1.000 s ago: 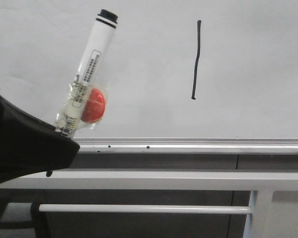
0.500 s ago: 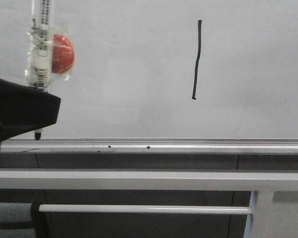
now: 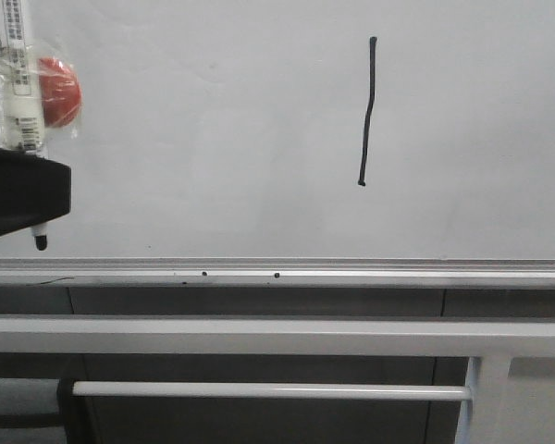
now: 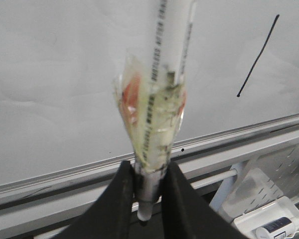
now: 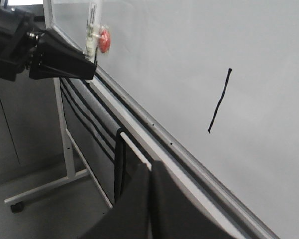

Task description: Write number 1 on whiteboard

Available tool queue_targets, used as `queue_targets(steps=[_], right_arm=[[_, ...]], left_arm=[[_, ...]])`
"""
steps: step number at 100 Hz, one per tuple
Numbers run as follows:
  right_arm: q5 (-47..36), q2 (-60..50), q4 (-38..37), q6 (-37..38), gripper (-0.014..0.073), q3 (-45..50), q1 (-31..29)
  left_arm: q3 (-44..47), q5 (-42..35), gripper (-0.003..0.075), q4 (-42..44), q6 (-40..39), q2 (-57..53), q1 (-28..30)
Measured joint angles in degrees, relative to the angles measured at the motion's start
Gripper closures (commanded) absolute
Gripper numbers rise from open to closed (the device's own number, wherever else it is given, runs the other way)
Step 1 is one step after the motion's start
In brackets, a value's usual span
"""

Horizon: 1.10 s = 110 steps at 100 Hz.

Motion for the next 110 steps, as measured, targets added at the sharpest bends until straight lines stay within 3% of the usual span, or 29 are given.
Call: queue_targets(steps=[20,36,70,110], right_arm=[[-0.5,0.0,0.0,0.4,0.0657,1.2,0.0],[-0.7,0.0,0.0,0.4,0.0657,1.2,0.0],[0.2,0.0,0.0,0.4,0.0657,1.3,0.0],[0.5,0.0,-0.2,0.4,0.0657,2.7,0.0]], left_arm=[[0.0,0.0,0.0741,0.0,-2.3,1.7,-0.1],[-0.9,0.9,0.0741,0.0,-7.7,9.3,-0.1],[-7.5,6.9,0.074,0.6,-9.1,21.3,-0.2],[-7.8,8.1,0.074,0.7,-17.2,23.8,3.0]])
